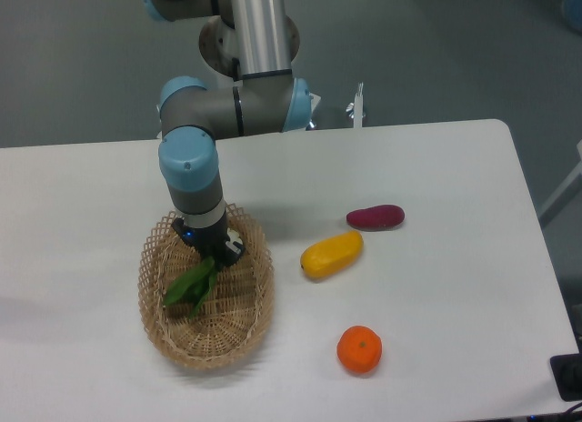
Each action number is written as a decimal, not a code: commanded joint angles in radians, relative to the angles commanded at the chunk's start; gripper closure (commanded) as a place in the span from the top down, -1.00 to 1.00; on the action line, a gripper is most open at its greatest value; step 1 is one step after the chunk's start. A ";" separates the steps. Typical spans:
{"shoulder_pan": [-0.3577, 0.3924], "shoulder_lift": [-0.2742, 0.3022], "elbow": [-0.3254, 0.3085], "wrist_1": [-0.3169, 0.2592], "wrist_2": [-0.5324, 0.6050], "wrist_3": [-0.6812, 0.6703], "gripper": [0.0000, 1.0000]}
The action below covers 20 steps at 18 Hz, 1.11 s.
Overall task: Pick up the green vegetable from the basket
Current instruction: 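Close the gripper on the bok choy and begin lifting it, then lift the bok choy out of the basket and carry it aside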
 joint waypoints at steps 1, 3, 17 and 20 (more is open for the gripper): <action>0.002 0.005 0.003 0.000 0.000 0.000 -0.28; 0.003 0.017 0.018 0.000 0.000 0.000 -0.28; 0.243 0.097 0.216 -0.043 -0.018 0.127 -0.27; 0.348 0.097 0.247 -0.051 -0.076 0.286 -0.27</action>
